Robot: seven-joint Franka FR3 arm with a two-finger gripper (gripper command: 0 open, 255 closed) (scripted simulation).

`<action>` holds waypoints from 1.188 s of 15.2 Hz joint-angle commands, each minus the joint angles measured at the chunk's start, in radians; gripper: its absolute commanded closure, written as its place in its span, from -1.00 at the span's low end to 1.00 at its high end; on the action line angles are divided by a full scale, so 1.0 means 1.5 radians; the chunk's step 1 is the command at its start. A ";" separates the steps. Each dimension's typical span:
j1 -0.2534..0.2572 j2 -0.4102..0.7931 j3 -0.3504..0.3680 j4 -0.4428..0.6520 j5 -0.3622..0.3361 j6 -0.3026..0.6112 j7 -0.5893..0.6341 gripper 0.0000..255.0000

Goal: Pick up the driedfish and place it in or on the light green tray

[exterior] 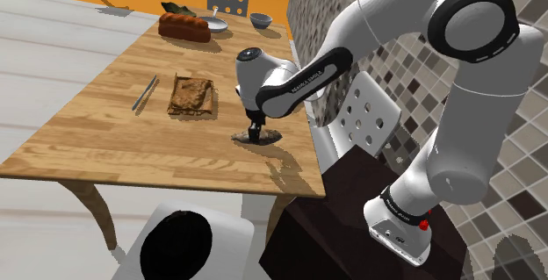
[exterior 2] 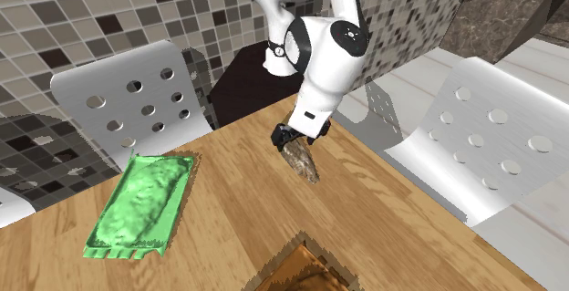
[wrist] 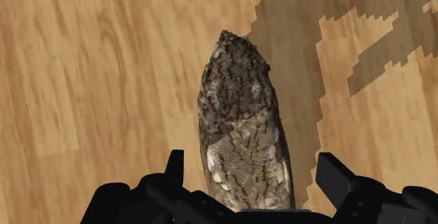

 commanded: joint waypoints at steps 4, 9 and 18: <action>-0.001 0.031 -0.009 -0.007 -0.018 0.038 0.009 -1.00; -0.001 0.041 -0.012 -0.010 -0.023 0.049 0.013 -1.00; -0.001 0.041 -0.012 -0.010 -0.023 0.049 0.013 1.00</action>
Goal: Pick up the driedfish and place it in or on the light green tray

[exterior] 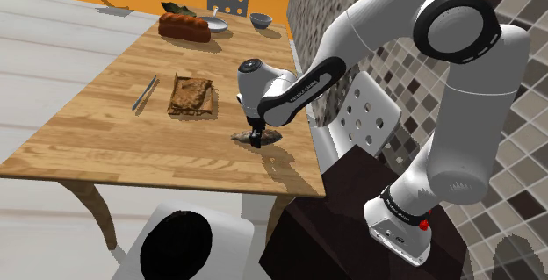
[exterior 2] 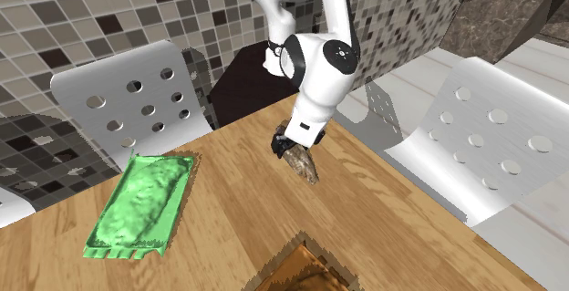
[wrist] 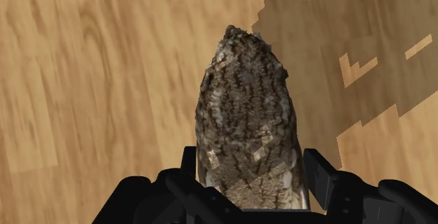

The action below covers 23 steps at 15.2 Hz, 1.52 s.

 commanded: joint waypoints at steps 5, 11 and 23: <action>0.000 0.000 0.000 0.000 0.000 0.000 0.000 1.00; -0.005 -0.045 0.009 -0.002 0.019 -0.040 -0.020 1.00; -0.011 -0.125 0.021 0.009 0.055 -0.126 -0.057 1.00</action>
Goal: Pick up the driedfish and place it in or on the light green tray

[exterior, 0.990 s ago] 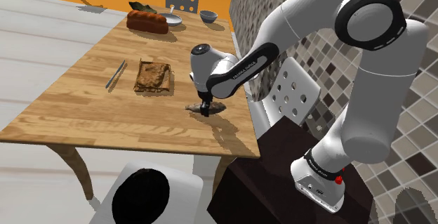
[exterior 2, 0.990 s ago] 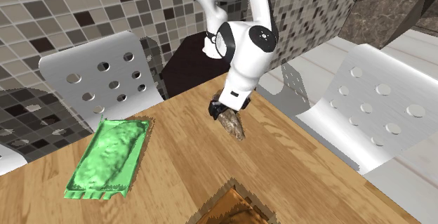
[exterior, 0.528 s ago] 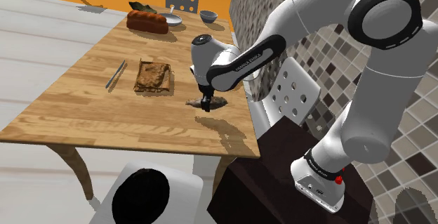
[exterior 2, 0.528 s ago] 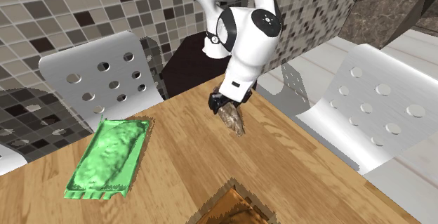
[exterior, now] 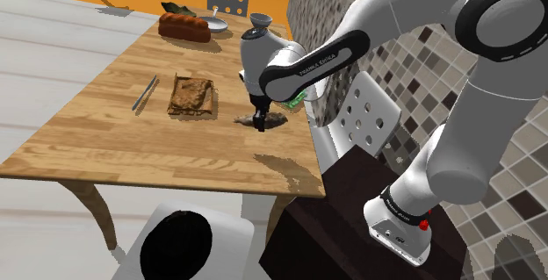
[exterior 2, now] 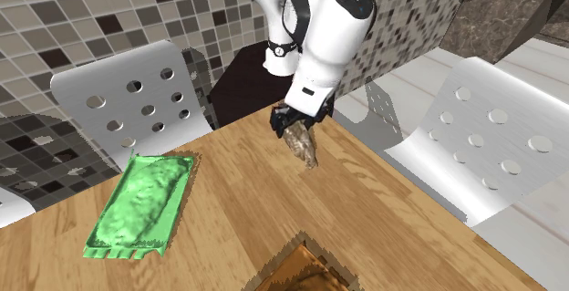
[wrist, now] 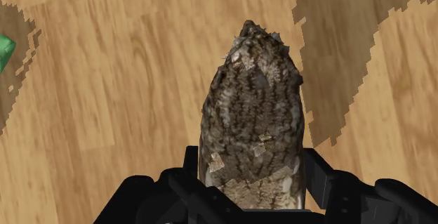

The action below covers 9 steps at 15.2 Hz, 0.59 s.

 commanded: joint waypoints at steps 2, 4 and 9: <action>-0.001 -0.019 0.002 0.005 0.008 -0.022 -0.009 1.00; -0.001 -0.030 0.003 0.009 0.013 -0.037 -0.015 1.00; -0.027 -0.021 -0.017 0.032 0.008 -0.041 -0.060 1.00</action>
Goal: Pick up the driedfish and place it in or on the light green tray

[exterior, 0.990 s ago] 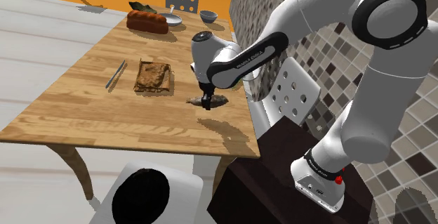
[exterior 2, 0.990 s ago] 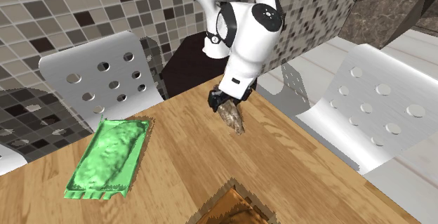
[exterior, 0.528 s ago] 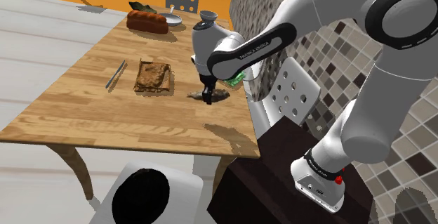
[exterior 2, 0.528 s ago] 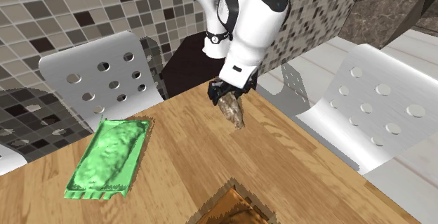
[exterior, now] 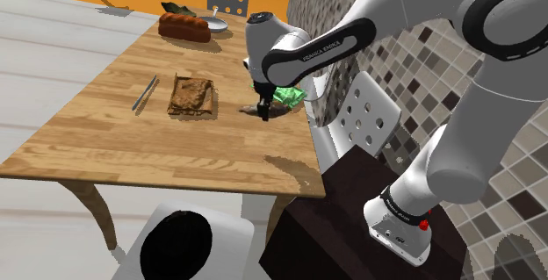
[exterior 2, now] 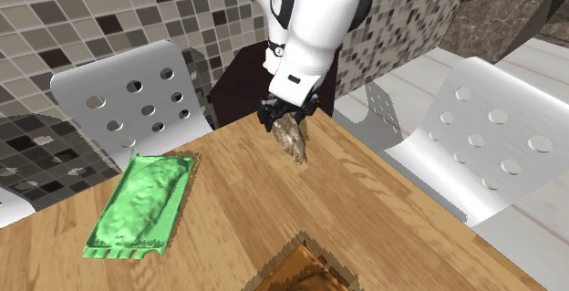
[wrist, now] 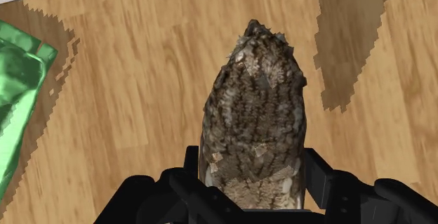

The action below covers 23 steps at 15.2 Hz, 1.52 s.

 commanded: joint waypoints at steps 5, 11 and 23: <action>-0.049 0.041 -0.037 0.058 -0.010 0.002 -0.083 1.00; -0.098 0.099 -0.069 0.142 -0.012 -0.003 -0.166 1.00; -0.193 0.275 -0.109 0.414 0.007 -0.061 -0.328 1.00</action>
